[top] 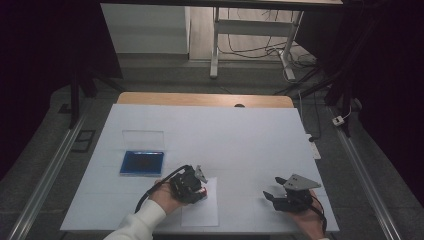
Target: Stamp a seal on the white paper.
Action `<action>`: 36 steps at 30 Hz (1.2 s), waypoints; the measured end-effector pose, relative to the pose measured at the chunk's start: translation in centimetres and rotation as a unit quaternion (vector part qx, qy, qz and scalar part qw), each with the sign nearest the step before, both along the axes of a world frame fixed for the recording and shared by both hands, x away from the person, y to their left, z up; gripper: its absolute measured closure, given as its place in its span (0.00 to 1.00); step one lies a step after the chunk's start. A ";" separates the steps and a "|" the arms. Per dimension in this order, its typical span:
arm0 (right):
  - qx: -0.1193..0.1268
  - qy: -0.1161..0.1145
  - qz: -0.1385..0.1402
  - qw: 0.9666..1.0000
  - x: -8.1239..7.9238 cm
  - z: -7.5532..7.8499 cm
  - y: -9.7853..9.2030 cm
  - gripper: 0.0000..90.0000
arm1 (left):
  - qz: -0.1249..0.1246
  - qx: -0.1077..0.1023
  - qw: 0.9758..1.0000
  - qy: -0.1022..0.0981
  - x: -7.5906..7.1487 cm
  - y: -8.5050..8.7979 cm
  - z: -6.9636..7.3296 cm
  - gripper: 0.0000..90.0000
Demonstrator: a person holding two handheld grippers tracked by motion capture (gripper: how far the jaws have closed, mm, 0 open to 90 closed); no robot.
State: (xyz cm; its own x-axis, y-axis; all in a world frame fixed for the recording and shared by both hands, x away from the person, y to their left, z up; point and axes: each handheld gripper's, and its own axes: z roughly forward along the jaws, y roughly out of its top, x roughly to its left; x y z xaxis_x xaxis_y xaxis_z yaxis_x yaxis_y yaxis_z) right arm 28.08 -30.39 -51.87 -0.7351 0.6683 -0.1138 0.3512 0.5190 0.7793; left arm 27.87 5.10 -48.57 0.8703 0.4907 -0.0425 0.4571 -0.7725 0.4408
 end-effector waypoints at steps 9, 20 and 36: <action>-0.001 0.000 0.001 1.000 0.0 0.0 0.0 0.34 | 0.000 -0.002 1.000 -0.003 0.0 0.0 -0.1 0.79; 0.001 0.000 0.000 1.000 0.0 0.0 0.0 0.34 | -0.001 -0.002 1.000 -0.008 -0.2 0.0 -0.1 0.79; 0.008 -0.003 -0.003 1.000 0.0 0.1 -0.5 0.34 | 0.012 -0.075 0.997 -0.035 -0.5 1.8 2.2 0.78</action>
